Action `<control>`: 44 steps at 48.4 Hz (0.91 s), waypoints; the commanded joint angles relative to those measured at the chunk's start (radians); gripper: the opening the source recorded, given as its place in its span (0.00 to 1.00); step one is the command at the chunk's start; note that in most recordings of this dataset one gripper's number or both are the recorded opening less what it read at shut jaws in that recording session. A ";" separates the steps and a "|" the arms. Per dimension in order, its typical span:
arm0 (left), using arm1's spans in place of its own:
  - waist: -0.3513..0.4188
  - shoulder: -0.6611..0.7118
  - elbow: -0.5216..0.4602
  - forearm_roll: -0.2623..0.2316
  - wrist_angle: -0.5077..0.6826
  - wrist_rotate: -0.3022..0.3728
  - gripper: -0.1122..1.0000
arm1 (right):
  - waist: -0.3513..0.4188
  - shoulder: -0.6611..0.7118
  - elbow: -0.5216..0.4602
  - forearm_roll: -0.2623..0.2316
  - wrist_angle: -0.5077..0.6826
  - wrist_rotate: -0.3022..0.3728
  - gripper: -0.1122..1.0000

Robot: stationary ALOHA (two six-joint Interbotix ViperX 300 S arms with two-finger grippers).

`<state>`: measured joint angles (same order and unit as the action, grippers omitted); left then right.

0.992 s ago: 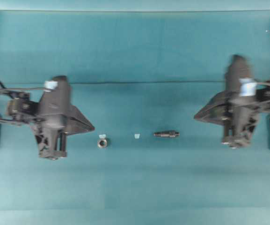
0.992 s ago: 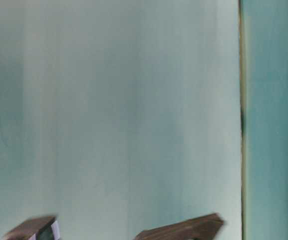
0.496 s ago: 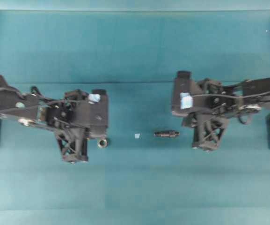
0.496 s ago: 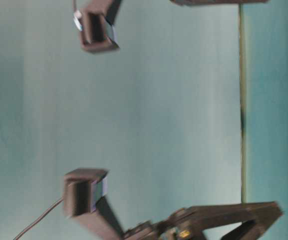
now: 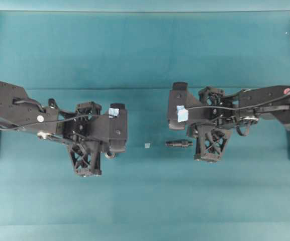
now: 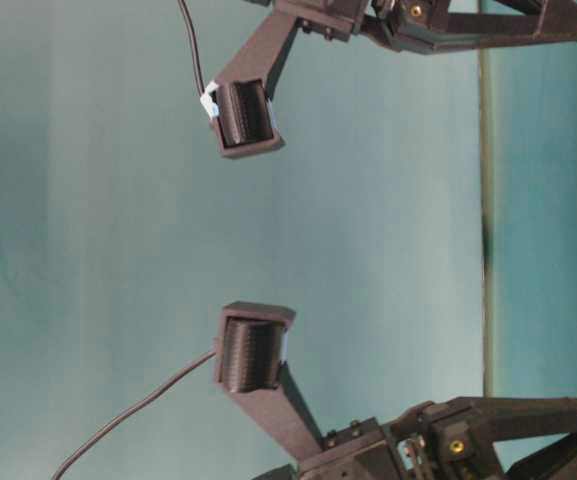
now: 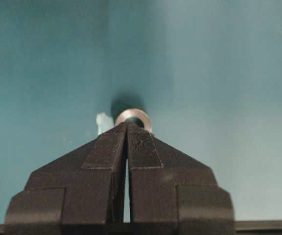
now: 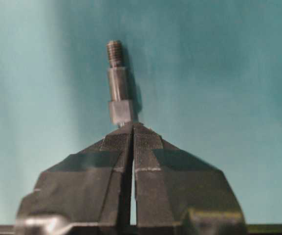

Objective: Insert the washer onto the shaft with both hands.
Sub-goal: 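Lower both grippers, opening around the washer and the shaft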

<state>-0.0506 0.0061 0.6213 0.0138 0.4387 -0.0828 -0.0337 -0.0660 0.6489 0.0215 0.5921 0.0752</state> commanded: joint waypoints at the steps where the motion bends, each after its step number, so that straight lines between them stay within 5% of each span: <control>1: -0.002 -0.003 -0.014 0.002 -0.018 -0.003 0.12 | 0.005 0.002 -0.017 -0.003 -0.005 -0.003 0.01; 16: -0.003 0.006 -0.006 0.002 -0.041 -0.041 0.14 | 0.017 0.015 -0.017 -0.003 -0.034 -0.006 0.12; 22: -0.006 0.011 0.002 0.002 -0.040 -0.061 0.37 | 0.018 0.028 -0.012 -0.003 -0.035 -0.002 0.33; 33: -0.034 0.026 -0.005 0.002 -0.041 -0.066 0.94 | 0.031 0.049 -0.003 -0.021 -0.051 -0.008 0.91; 36: -0.038 0.031 -0.003 0.002 -0.041 -0.066 0.97 | 0.032 0.054 -0.003 -0.021 -0.055 -0.006 0.97; 44: -0.040 0.049 -0.002 0.002 -0.041 -0.067 0.95 | 0.032 0.074 0.002 -0.021 -0.064 -0.006 0.96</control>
<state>-0.0874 0.0552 0.6289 0.0153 0.4034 -0.1488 -0.0046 0.0046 0.6519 0.0015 0.5369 0.0736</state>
